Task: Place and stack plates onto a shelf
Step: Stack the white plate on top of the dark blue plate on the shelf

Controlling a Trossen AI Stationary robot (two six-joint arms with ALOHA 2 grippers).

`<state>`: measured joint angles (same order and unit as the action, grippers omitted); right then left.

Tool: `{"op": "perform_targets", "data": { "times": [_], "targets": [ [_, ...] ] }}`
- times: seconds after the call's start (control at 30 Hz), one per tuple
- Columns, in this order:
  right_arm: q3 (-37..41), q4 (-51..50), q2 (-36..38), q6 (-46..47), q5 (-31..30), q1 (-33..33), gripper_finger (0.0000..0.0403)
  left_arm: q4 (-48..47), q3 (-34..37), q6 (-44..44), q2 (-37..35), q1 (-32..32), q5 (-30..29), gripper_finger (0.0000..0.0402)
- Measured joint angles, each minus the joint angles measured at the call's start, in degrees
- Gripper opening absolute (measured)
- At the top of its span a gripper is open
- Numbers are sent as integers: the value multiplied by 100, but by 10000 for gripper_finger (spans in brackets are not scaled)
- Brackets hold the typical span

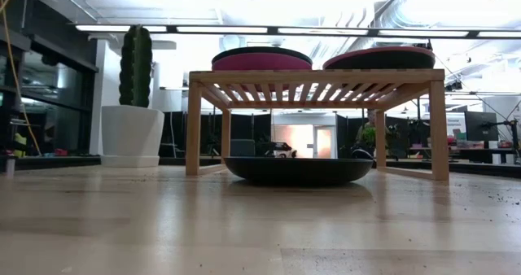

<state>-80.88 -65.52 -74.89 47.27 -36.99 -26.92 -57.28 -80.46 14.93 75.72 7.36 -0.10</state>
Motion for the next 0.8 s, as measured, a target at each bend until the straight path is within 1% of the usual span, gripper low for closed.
{"op": "perform_targets", "data": {
  "times": [0.07,0.13,0.27,0.37,0.47,0.57,0.67,0.8],
  "targets": [
    [0,0,0,3,-5,0,201,19,-432,652,-101,-429,-368,1],
    [0,2,0,4,-13,0,201,35,-894,1001,-120,-880,-483,1],
    [0,13,0,20,-59,0,201,118,-1798,1032,-25,-1720,-512,0],
    [0,17,0,20,-72,0,201,146,-2221,866,142,-2259,-507,0],
    [0,17,0,20,-74,0,201,98,-2328,751,382,-2674,-497,0],
    [0,17,0,20,-74,0,201,-108,-2328,746,745,-2989,-208,0],
    [0,17,0,20,-74,0,201,-343,-2321,690,1181,-3143,5,0],
    [0,17,0,46,-74,0,201,-303,-2319,727,1615,-3294,146,0]
  ]
}}
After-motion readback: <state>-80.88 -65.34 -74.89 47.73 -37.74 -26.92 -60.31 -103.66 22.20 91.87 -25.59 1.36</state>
